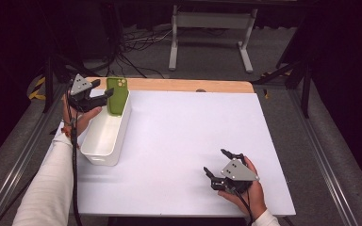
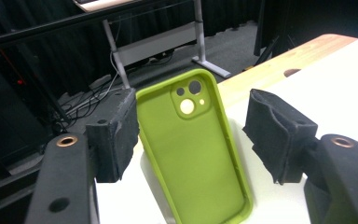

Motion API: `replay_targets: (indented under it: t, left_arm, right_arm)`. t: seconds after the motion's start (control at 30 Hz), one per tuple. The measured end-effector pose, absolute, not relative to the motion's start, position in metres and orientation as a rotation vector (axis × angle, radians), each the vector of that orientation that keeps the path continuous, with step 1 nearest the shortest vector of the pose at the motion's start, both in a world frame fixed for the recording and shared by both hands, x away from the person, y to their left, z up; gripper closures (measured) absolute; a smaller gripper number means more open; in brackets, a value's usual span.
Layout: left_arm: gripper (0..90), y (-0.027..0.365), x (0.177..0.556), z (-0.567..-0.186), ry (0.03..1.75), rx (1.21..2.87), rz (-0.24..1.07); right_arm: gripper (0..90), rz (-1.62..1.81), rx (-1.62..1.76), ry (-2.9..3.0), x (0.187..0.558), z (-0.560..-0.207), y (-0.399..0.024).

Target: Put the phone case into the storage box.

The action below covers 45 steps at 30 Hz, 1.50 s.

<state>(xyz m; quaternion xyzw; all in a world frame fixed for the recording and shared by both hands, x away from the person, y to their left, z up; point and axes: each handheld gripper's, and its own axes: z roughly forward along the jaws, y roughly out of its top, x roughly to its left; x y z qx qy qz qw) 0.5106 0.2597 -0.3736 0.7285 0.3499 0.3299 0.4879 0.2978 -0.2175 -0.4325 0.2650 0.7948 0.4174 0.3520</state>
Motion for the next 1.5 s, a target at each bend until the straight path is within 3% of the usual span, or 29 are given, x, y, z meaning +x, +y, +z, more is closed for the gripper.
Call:
replay_targets:
  t: [0.53,0.83,1.5]
  left_arm:
    - [25.7,0.259,0.476,-0.368,0.807,1.715,0.778]
    - [15.9,0.256,0.459,-0.370,0.775,1.706,0.759]
    - [9.1,0.247,0.427,-0.367,0.694,1.697,0.762]
  right_arm:
    - [20.1,1.098,0.709,2.038,0.298,-0.431,-0.221]
    - [20.1,1.096,0.706,2.041,0.297,-0.431,-0.220]
    - [20.0,1.095,0.694,2.033,0.292,-0.428,-0.222]
